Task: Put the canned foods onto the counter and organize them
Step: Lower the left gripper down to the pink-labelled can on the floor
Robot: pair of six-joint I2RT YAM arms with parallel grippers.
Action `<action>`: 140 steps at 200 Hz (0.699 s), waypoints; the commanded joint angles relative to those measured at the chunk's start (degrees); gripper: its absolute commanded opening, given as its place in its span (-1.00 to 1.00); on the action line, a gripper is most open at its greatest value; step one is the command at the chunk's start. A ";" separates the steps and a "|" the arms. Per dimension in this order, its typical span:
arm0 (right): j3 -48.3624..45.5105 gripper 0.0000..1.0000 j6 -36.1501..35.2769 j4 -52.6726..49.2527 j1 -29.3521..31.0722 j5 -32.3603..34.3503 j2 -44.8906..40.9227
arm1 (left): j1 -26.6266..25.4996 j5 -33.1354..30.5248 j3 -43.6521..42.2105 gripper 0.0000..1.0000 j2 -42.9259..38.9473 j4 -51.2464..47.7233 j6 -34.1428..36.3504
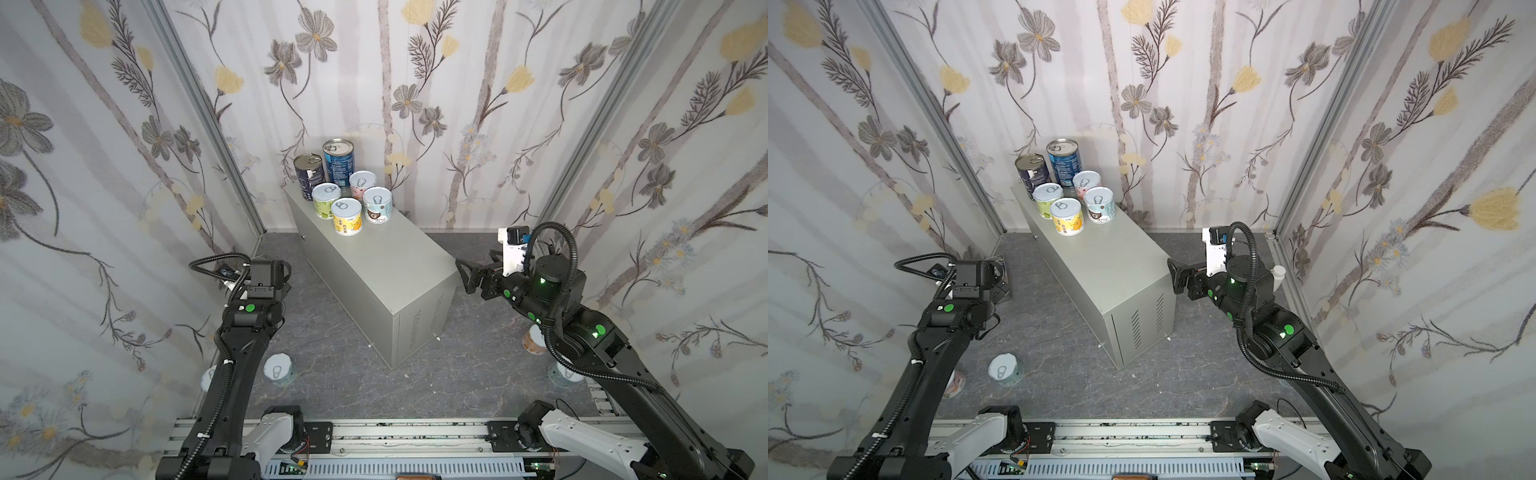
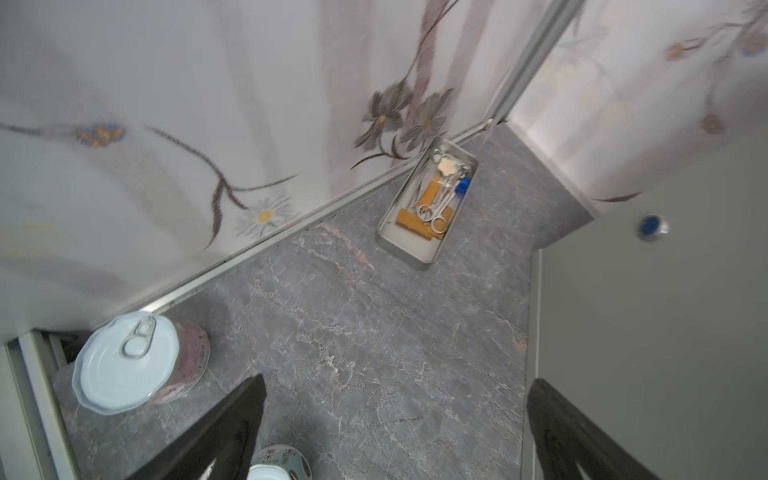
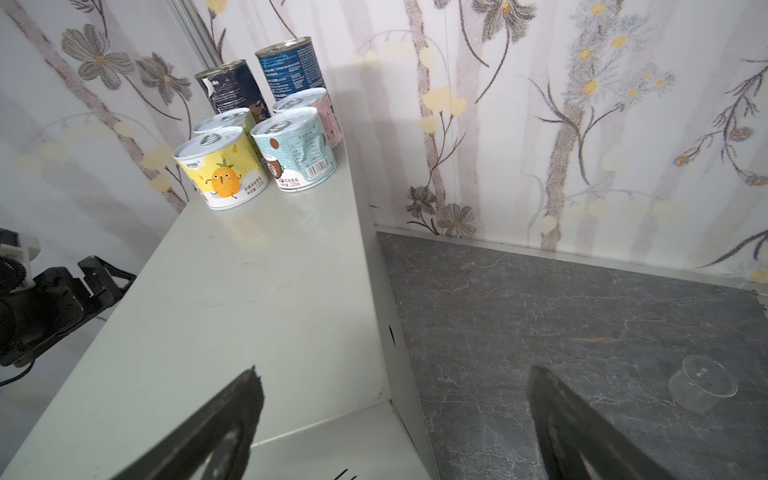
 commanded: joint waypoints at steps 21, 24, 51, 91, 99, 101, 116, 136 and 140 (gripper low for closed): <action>2.26 0.99 -0.73 0.79 -2.73 -1.14 3.04 | 9.37 6.66 -4.68 1.00 2.34 0.70 -9.18; 2.42 0.99 -0.80 0.81 -2.95 -1.36 3.42 | 9.79 6.84 -5.01 1.00 2.53 0.70 -9.62; 4.32 0.99 -1.26 0.99 -4.63 -3.31 5.92 | 14.60 7.33 -7.35 1.00 3.71 1.60 -12.35; 5.15 0.99 -1.80 1.73 -6.55 -5.83 8.71 | 20.60 8.04 -10.04 1.00 6.55 3.36 -14.49; 4.99 0.99 -1.89 1.99 -6.83 -6.41 9.09 | 21.46 7.62 -10.43 1.00 7.20 3.74 -14.87; 4.98 0.99 -1.87 1.99 -6.91 -6.55 9.17 | 21.65 7.40 -10.58 1.00 7.44 3.83 -14.98; 4.81 0.99 -2.02 2.13 -7.44 -7.41 9.62 | 23.19 6.24 -11.39 1.00 8.42 4.12 -16.07; 4.22 0.99 -2.50 2.30 -7.95 -7.51 9.34 | 25.10 4.79 -12.09 1.00 9.59 4.56 -16.71; 3.98 0.99 -2.51 2.46 -7.99 -7.49 9.21 | 25.51 4.37 -12.15 1.00 9.85 4.61 -16.87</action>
